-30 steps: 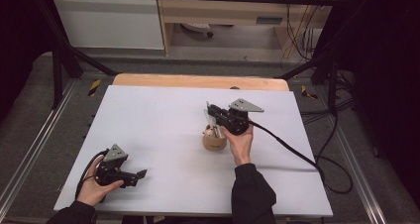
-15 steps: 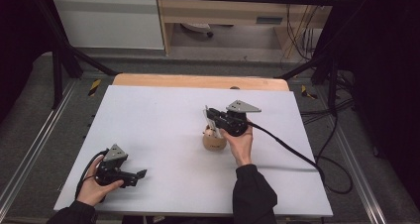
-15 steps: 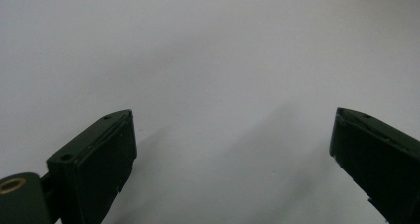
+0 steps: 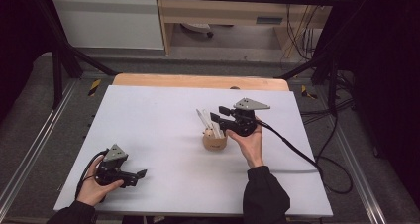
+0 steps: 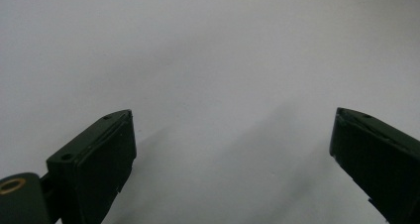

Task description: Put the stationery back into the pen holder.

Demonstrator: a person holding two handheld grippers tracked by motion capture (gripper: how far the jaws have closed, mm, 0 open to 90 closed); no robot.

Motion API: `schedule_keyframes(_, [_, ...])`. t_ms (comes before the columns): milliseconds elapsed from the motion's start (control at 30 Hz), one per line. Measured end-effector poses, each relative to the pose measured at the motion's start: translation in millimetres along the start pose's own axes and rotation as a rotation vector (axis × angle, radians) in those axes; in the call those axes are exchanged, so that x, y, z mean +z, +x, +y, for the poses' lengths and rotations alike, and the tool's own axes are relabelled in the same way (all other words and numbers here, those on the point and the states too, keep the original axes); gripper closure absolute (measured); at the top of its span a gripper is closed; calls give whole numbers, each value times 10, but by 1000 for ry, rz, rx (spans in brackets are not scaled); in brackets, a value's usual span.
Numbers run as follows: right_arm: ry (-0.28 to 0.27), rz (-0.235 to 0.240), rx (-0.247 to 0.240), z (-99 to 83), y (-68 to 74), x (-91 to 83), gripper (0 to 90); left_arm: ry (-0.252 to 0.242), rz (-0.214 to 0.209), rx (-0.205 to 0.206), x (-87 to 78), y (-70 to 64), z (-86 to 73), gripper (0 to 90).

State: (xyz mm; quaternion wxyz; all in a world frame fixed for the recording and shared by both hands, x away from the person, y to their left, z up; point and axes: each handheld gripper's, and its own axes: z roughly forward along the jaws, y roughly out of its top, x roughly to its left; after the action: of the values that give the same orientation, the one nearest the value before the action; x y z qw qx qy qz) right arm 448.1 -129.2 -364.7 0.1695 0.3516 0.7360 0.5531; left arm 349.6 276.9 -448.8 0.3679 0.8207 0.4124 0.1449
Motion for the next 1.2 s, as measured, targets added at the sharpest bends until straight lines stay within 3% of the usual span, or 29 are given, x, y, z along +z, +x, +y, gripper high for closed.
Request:
schedule_keyframes(233, [64,-17,8,60,-21,-240,256,1,0,1,2,-3,0,41])
schedule_keyframes(433, [105,-31,19,10,-88,-433,131,1,1,0,3,-3,0,41])
schedule_keyframes(533, [162,-20,37,-58,-134,-513,80,2,1,-2,7,-4,0,41])
schedule_keyframes(800, [253,-36,48,-364,-195,-672,7,4,1,-2,14,-9,-1,41])
schedule_keyframes(867, [269,-31,30,-469,-217,-714,7,3,2,0,15,-11,-1,41])
schedule_keyframes(1100, [329,-47,64,-802,-326,-840,7,2,4,6,24,-16,-3,41])
schedule_keyframes(1200, [344,-50,57,-923,-367,-898,7,3,5,10,25,-17,-5,41])
